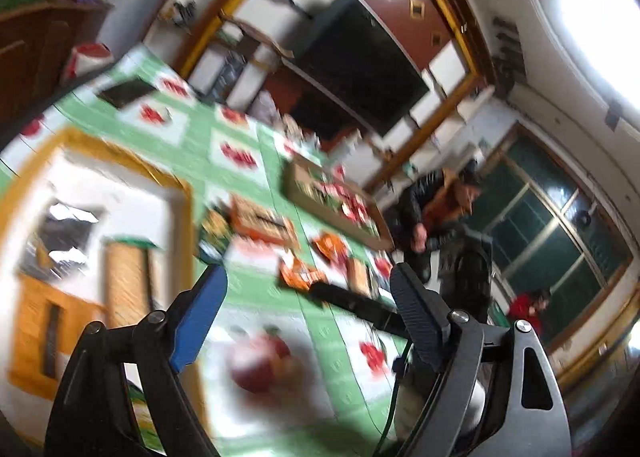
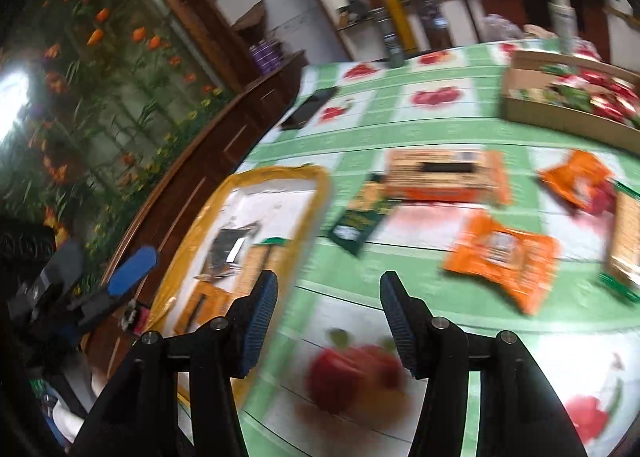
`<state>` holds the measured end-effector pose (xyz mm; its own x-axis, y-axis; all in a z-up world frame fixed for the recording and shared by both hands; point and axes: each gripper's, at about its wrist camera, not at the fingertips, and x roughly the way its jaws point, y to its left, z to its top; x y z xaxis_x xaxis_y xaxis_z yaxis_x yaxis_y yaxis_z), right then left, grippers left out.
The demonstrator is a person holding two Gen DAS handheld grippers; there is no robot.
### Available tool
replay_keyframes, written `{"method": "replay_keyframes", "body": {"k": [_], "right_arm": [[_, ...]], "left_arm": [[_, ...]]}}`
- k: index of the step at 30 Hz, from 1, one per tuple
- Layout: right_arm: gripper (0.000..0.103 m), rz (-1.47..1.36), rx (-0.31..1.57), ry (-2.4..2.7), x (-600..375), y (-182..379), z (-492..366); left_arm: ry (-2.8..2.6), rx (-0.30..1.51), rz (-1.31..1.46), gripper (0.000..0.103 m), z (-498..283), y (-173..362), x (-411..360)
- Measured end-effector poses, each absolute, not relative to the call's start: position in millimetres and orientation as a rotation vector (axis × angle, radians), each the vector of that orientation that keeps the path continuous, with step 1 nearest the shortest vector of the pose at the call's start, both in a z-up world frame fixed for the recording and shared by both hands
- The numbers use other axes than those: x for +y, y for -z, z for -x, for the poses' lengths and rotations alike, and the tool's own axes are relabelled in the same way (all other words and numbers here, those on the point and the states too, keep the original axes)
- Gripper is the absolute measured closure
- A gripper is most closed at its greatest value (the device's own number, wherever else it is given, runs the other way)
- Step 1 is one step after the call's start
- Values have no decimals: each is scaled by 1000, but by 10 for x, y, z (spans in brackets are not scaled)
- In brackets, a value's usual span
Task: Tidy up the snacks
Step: 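Withdraw both open tools from the tray back over the table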
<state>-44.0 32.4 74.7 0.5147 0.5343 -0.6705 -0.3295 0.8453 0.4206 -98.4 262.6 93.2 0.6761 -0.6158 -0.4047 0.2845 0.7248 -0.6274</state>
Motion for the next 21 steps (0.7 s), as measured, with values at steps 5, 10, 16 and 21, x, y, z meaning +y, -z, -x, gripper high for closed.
{"method": "replay_keyframes", "body": {"k": [5,10,16,21], "right_arm": [[45,-313,879,-442,-294,-703,524],[45,-362,873,-397,-691,-639,608],[45,-390,890,-369,-884,-517,603],[45,-383,899,-359,-899,-460,562]], "left_arm": [[563,725,493,19,962,-914,2206],[572,762,457,19,1014,-883,1966],[541,803,391,19,1031,-797,1761],[536,823,371,19,1024,-728,1717]]}}
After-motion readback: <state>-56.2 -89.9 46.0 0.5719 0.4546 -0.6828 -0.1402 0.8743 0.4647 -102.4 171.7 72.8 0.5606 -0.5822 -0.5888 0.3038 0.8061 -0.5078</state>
